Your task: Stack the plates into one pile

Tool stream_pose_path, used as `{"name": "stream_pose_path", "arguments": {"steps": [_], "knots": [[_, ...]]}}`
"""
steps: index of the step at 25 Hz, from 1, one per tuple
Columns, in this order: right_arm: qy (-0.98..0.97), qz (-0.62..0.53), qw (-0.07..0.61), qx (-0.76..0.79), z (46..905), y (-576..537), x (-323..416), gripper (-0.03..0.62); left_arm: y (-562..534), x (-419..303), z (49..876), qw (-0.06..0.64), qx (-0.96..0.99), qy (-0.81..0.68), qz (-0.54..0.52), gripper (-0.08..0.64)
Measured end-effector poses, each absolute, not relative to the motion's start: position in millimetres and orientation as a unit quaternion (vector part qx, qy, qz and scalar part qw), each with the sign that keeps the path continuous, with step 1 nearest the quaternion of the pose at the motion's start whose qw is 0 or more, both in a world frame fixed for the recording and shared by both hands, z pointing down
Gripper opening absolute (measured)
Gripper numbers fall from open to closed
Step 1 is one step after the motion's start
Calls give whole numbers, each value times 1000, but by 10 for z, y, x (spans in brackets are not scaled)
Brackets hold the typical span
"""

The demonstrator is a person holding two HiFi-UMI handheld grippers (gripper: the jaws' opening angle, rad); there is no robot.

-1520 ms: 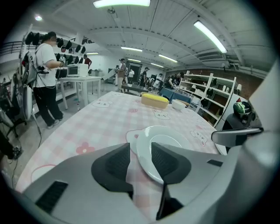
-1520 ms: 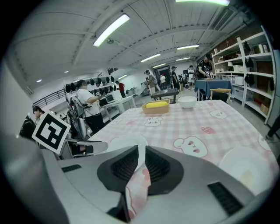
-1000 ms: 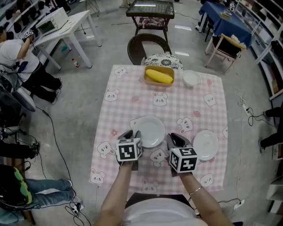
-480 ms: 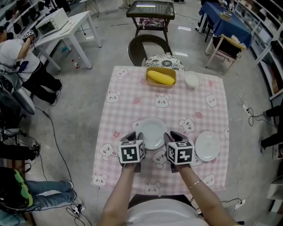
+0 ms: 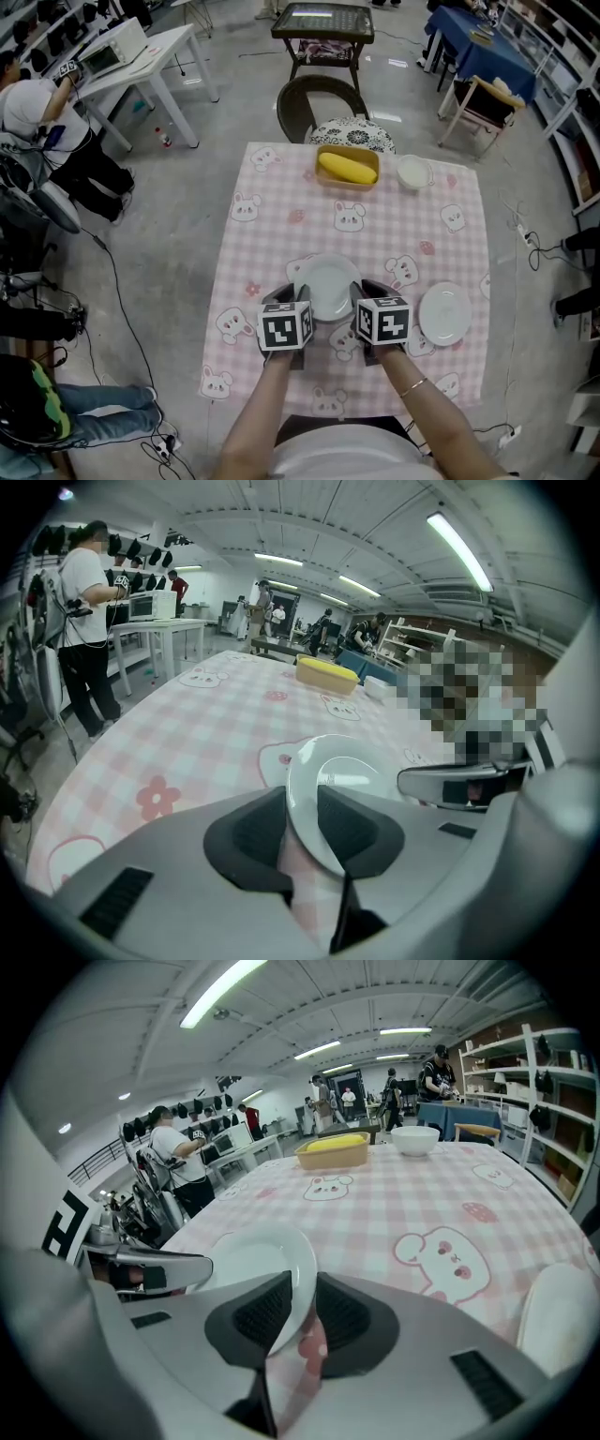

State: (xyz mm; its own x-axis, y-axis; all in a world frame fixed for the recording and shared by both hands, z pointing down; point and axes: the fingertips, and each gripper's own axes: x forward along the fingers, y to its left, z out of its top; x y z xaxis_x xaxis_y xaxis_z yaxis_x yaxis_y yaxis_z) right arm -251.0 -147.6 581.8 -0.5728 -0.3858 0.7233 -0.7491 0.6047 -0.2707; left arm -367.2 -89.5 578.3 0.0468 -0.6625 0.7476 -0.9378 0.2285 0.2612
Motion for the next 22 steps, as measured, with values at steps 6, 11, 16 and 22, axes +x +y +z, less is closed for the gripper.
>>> {"name": "stream_pose_path", "arguments": {"steps": [6, 11, 16, 22], "knots": [[-840, 295, 302, 341, 5786, -1432, -2470, 75, -863, -3663, 5754, 406, 607, -666, 157, 115], [-848, 292, 278, 344, 5637, -1352, -2366, 55, -817, -3615, 5585, 382, 609, -679, 150, 97], [-849, 291, 253, 360, 5445, -1272, -2163, 46, -814, -3459, 5367, 359, 624, -678, 149, 91], [-848, 285, 220, 389, 5084, -1222, -1757, 40, -858, -3091, 5034, 337, 647, -668, 146, 91]]}}
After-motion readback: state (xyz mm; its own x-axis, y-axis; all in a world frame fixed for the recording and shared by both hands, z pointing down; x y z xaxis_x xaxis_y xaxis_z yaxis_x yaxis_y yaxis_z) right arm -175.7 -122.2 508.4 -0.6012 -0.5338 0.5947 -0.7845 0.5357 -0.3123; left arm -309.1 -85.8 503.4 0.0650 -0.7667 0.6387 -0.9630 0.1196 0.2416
